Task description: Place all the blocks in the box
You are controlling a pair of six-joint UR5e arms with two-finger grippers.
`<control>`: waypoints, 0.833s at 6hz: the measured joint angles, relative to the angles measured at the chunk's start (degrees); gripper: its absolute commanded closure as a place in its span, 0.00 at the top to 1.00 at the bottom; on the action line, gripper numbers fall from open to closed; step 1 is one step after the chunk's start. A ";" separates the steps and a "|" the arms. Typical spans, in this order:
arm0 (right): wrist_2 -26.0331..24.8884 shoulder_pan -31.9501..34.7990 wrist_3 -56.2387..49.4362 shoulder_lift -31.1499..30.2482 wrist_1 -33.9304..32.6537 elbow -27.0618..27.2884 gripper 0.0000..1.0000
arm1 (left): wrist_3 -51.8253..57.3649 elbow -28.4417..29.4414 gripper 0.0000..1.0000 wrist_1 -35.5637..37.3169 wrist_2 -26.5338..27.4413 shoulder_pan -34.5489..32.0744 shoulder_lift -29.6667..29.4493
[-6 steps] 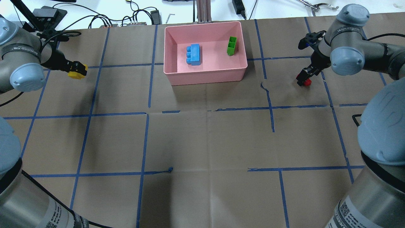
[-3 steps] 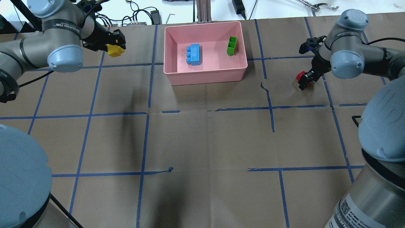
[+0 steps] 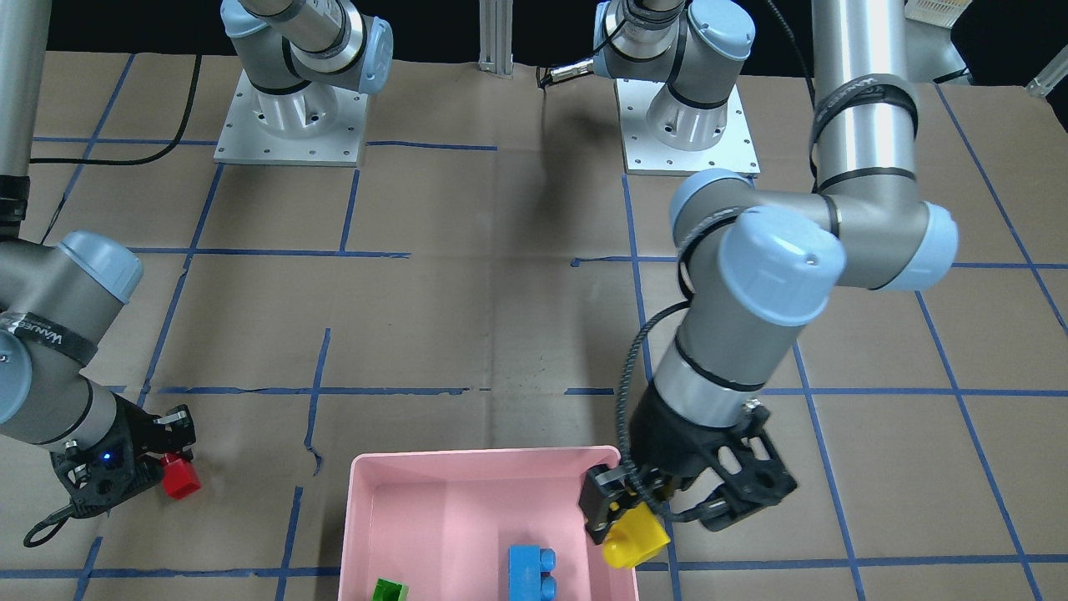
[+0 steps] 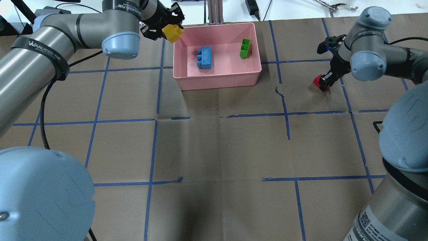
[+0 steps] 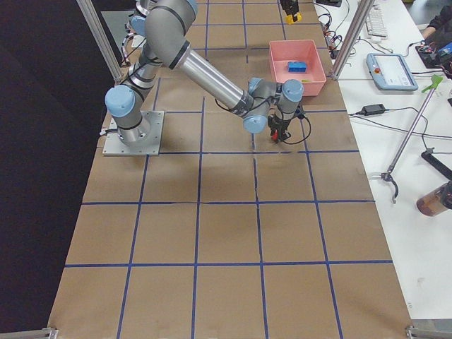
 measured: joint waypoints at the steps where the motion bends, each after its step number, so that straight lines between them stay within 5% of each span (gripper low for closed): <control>1: 0.10 0.02 0.21 0.01 -0.01 -0.11 0.22 | -3.91 1.94 0.91 0.20 0.05 -1.77 -2.39; 3: 0.09 0.03 0.38 -0.04 0.01 -0.15 0.09 | -7.16 2.92 0.99 0.37 0.08 -3.31 -3.90; 5: 0.08 0.03 0.40 -0.20 0.09 -0.60 0.09 | -5.30 2.14 0.99 0.27 0.10 -2.95 -2.85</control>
